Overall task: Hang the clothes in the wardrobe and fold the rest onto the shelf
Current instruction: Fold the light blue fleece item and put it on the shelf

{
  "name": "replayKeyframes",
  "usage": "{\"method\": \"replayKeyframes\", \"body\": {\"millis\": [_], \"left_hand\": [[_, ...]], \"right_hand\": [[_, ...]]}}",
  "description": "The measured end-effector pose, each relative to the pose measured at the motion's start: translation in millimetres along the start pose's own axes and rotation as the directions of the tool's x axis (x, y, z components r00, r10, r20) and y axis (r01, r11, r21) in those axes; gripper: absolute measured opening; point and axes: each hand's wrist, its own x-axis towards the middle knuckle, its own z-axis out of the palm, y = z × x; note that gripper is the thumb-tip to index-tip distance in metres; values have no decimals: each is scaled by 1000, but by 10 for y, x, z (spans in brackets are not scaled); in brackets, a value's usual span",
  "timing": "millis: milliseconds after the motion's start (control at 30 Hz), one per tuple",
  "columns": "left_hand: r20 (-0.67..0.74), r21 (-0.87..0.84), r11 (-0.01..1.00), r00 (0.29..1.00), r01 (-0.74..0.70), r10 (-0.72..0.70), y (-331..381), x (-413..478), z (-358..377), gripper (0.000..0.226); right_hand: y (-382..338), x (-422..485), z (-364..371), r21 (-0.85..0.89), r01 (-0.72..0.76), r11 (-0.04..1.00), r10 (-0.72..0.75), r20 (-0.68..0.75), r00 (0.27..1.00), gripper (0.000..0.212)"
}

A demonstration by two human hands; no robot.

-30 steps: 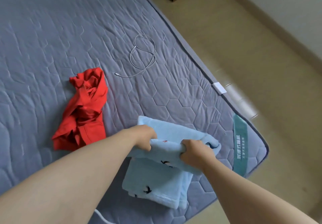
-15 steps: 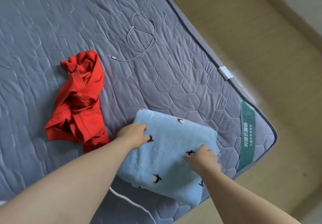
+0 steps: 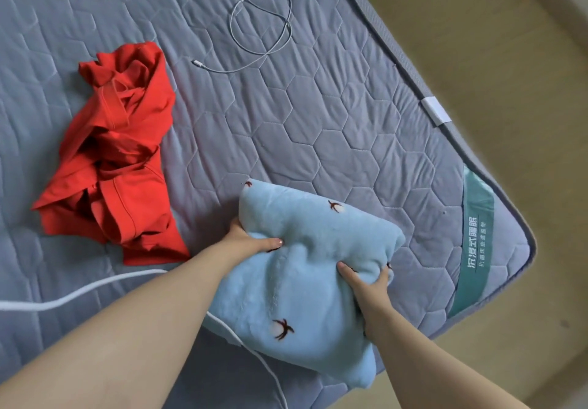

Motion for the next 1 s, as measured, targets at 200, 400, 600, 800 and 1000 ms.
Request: {"method": "replayKeyframes", "body": {"millis": [200,400,600,800,1000], "left_hand": [[146,-28,985,975,172,-166,97,-99,-62,36],[122,-76,989,985,130,-120,358,-384,-178,32],[-2,-156,986,998,-55,56,894,-1039,-626,25],[-78,-218,943,967,-252,241,1331,-2093,-1330,19],[-142,-242,899,930,-365,339,1262,-3288,-2235,23]], "right_hand": [[-17,17,-58,112,-10,994,2,72,997,92],[-307,-216,-165,187,79,979,-107,145,984,61],[-987,-828,-87,220,258,941,-296,165,941,52],[-1544,-1870,28,275,388,880,-449,212,868,41],[-1684,-3122,303,277,455,846,-531,356,769,52]]}}
